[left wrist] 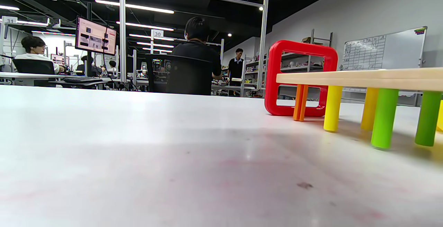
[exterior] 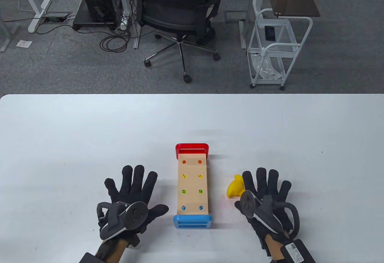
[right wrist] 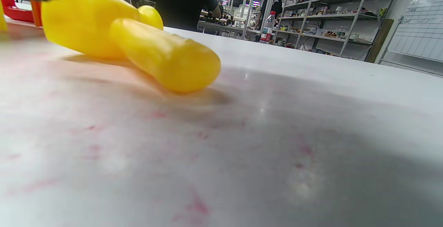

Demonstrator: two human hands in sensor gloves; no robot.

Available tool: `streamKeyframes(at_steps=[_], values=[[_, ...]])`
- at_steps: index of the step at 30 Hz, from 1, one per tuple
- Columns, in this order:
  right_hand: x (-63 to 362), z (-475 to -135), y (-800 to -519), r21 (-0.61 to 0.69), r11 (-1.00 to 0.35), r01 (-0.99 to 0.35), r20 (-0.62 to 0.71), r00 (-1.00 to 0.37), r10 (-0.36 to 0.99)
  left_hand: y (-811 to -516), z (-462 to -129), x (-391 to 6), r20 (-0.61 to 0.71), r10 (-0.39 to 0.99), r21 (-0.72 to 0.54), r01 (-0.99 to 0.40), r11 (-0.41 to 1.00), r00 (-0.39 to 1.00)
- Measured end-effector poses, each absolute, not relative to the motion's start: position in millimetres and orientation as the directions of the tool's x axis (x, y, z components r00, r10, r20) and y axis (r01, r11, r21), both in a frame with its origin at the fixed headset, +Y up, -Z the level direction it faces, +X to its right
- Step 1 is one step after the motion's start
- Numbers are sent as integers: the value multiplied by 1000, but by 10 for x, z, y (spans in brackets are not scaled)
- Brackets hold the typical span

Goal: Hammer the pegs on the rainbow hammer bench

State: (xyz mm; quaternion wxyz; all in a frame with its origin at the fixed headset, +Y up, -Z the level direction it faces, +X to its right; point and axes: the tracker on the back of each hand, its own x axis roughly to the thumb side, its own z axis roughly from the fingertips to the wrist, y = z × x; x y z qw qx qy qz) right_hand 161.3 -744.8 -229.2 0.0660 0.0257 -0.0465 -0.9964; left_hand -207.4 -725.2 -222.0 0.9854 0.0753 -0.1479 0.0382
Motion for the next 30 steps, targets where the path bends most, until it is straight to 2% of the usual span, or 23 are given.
streamKeyframes(at_steps=[30], values=[[1592,-2291,-7476,118,-984,133,-24,-990,-137,-7265,-2223,-2034,301,37,101,-70,992,953]])
